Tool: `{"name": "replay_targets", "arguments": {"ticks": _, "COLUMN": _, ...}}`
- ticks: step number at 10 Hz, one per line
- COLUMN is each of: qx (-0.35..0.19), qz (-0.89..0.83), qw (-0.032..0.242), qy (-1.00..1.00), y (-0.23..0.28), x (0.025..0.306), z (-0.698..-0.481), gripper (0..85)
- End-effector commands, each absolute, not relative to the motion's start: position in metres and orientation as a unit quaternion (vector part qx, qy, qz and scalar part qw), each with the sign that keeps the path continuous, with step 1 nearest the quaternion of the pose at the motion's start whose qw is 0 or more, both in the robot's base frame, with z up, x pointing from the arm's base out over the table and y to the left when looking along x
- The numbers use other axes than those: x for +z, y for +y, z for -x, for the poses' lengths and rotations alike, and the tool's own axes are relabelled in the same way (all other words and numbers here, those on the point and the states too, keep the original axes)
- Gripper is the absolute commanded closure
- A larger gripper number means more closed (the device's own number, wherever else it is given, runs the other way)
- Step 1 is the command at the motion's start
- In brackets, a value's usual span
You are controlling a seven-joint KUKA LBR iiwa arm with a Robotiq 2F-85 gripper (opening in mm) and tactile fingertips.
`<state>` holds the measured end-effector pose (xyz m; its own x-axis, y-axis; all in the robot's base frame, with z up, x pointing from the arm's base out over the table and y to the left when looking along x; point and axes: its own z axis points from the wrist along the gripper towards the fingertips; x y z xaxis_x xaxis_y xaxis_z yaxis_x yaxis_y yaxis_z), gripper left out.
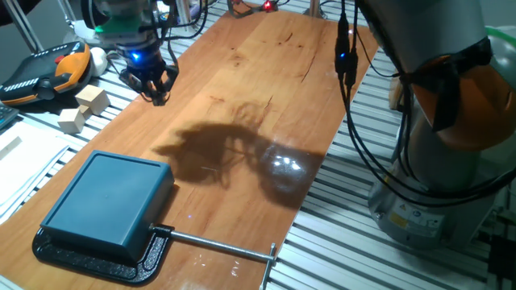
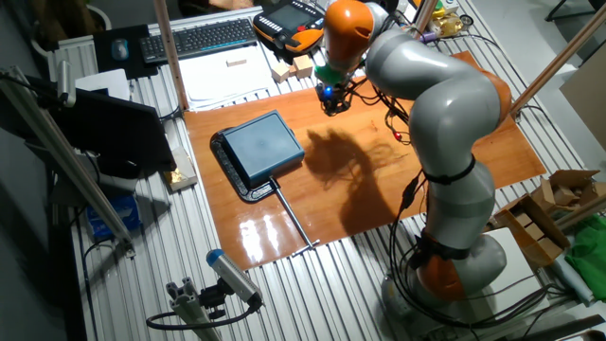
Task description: Grasp the handle and close the drawer
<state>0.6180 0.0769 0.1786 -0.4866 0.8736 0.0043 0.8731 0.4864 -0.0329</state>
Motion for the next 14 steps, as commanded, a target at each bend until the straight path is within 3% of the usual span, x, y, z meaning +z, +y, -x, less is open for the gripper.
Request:
{"name": "replay_targets", "arguments": {"ticks": 1, "qx": 0.013, "qz": 0.500, "qw": 0.011, "qy": -0.866, "y": 0.074, "x": 0.182, "z": -0.617, "gripper": 84.3}}
{"name": "replay_targets", "arguments": {"ticks": 14, "qx": 0.002, "qz": 0.427, "qw": -0.004, "qy": -0.904, "y": 0.036, "x": 0.183, "z": -0.593, "gripper": 84.3}}
